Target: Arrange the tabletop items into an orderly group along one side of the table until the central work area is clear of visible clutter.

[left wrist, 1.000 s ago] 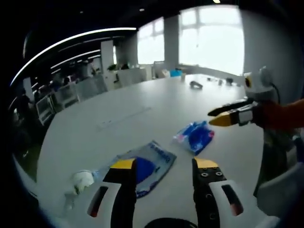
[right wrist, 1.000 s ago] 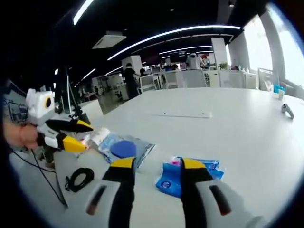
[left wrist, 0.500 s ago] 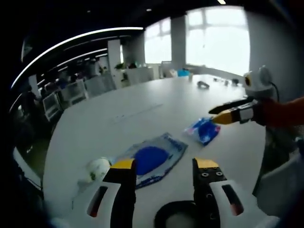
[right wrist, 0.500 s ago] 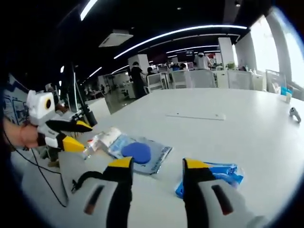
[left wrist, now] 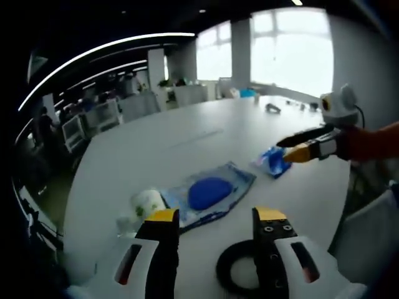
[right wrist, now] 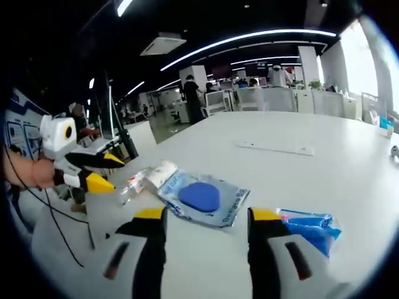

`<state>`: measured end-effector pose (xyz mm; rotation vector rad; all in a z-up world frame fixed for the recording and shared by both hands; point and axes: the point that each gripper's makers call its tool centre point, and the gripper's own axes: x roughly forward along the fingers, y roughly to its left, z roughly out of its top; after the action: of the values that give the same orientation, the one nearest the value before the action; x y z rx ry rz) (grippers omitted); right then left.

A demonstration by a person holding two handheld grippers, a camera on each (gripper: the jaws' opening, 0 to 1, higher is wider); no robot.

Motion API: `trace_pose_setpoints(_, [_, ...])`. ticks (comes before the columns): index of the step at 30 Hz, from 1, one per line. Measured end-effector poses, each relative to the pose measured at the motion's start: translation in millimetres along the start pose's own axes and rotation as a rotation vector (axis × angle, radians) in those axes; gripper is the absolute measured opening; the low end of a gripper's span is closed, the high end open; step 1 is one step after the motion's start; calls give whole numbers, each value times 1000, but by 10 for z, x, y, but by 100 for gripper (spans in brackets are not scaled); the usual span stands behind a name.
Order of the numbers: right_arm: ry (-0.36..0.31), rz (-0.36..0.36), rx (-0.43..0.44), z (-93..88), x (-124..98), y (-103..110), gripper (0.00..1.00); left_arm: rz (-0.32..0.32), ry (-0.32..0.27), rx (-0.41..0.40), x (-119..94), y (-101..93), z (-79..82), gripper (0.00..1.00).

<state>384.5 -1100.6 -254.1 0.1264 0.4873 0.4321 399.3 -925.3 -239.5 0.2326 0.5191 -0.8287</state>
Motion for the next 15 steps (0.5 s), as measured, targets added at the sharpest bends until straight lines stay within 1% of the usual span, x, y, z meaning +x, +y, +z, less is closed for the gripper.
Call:
trace_pose_setpoints(8, [21, 28, -22, -45, 44, 200, 50, 9, 16, -15, -122, 83, -134, 43])
trace_pose_setpoints(15, [38, 52, -32, -97, 95, 372, 50, 4, 36, -23, -185, 102, -251, 43])
